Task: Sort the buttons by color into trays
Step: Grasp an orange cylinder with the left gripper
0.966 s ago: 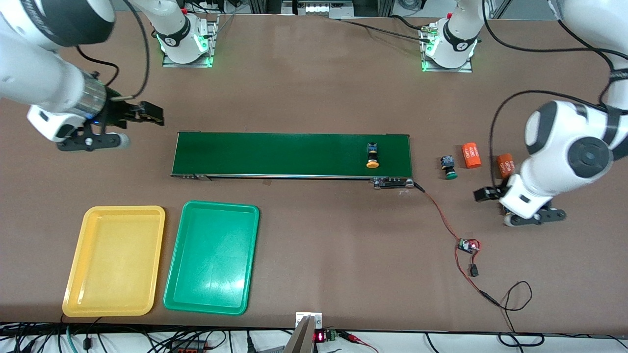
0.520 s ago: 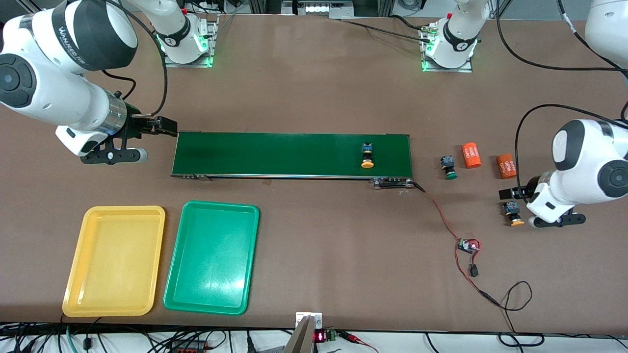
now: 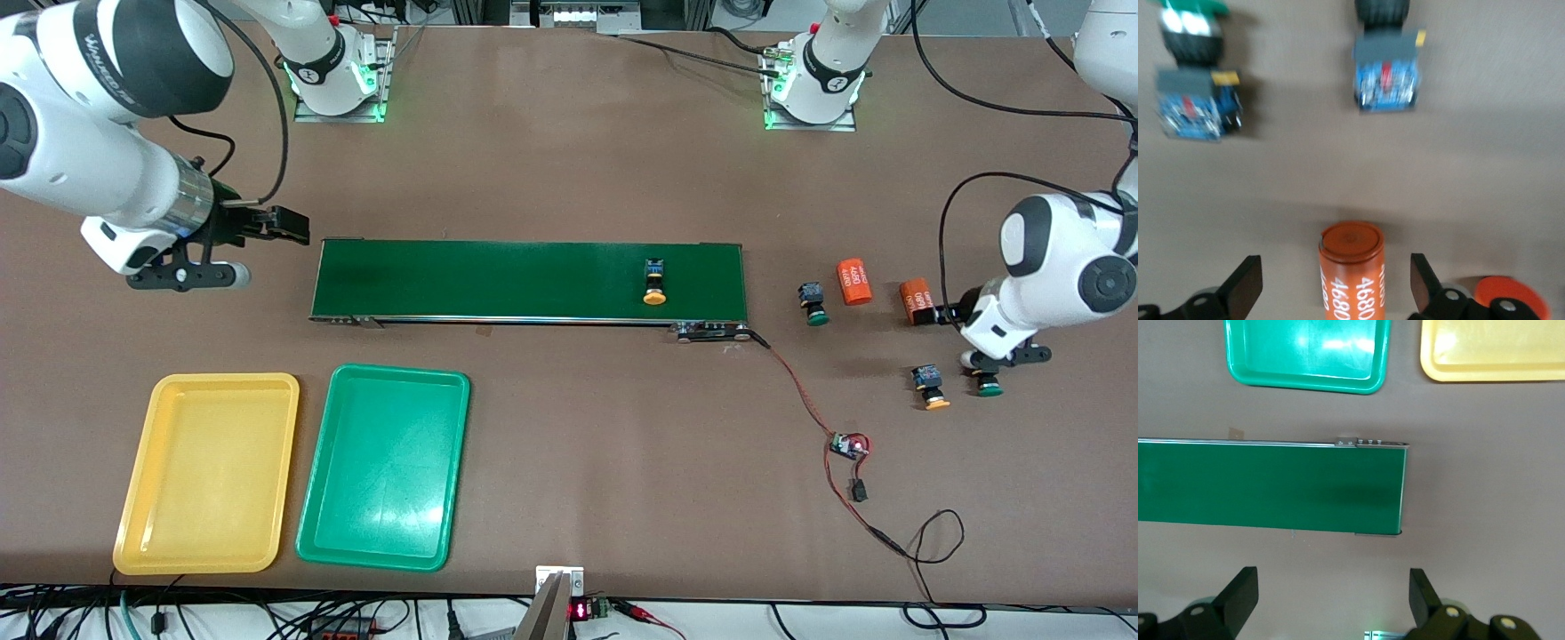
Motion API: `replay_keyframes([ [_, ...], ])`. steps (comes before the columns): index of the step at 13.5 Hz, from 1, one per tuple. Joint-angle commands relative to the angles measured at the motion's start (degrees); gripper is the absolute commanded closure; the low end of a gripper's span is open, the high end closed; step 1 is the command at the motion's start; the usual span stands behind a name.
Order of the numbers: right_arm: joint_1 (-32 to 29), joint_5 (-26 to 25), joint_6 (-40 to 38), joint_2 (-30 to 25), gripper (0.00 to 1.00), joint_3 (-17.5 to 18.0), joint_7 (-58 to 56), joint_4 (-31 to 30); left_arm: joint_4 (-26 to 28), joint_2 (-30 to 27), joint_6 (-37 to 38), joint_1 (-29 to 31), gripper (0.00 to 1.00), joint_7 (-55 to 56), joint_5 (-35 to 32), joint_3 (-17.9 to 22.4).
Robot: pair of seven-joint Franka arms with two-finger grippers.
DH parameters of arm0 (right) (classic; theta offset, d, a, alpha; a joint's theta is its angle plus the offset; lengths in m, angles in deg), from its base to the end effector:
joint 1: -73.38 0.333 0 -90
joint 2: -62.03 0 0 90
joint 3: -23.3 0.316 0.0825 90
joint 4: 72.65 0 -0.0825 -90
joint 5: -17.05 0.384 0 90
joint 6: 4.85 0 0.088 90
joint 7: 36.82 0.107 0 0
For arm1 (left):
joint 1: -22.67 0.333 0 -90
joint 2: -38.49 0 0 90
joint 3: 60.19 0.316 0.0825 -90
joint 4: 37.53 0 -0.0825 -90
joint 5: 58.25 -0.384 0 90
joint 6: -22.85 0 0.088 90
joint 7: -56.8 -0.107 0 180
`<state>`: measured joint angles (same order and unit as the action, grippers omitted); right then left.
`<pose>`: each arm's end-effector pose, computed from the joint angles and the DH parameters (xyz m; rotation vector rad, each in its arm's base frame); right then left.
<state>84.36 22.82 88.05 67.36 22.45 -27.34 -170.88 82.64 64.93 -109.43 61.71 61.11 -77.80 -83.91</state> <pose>0.5602 0.1108 0.5092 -3.0610 0.0049 0.3071 0.5387 0.1521 0.1992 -3.0966 -0.1664 0.3005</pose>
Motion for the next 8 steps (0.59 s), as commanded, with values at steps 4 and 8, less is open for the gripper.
replay_keyframes([
  [4, -2.6, 2.4, 14.7, -20.5, 0.00, 0.9, -0.3, -26.6, 8.2, -1.4, -9.6, 4.6, 0.53, -4.1, -0.8, -1.2],
  [8, -4.1, 5.6, 20.8, -22.3, 0.00, 8.4, 1.3, -30.3, 4.8, -3.9, -5.2, 4.5, 0.80, -4.1, -0.8, -4.3],
])
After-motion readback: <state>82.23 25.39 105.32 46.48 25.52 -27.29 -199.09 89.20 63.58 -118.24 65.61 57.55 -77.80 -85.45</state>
